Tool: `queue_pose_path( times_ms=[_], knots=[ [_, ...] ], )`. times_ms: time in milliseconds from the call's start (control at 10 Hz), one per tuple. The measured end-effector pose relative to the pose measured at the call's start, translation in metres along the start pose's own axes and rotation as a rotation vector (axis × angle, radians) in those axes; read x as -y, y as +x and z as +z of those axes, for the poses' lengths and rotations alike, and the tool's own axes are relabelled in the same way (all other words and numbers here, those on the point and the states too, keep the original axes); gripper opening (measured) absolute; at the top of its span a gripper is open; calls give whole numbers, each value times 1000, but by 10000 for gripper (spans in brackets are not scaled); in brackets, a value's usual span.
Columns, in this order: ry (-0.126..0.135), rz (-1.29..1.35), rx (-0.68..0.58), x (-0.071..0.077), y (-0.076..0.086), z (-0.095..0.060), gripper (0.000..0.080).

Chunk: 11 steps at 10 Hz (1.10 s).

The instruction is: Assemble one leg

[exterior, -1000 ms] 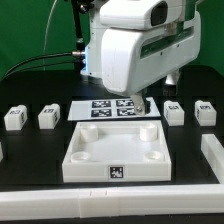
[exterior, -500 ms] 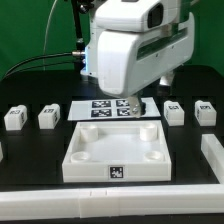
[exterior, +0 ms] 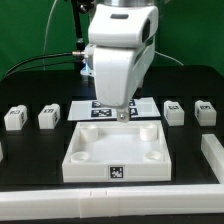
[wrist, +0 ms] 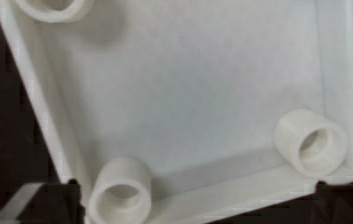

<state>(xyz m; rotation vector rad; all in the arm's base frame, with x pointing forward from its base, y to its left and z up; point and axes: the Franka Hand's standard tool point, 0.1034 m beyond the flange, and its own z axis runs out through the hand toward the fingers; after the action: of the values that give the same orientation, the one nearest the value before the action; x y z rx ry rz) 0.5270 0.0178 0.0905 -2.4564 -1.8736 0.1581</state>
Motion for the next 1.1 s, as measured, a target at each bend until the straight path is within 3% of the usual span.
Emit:
queue_pose_path(
  times_ms=[300,400,800,1100],
  knots=[
    [4,-55,-1,1,-3,2,650],
    [10,-122,-3,6,-13,6,650],
    [59,-283,16,43,-35,22,650],
    [59,-278,16,42,-35,23,650]
  ],
)
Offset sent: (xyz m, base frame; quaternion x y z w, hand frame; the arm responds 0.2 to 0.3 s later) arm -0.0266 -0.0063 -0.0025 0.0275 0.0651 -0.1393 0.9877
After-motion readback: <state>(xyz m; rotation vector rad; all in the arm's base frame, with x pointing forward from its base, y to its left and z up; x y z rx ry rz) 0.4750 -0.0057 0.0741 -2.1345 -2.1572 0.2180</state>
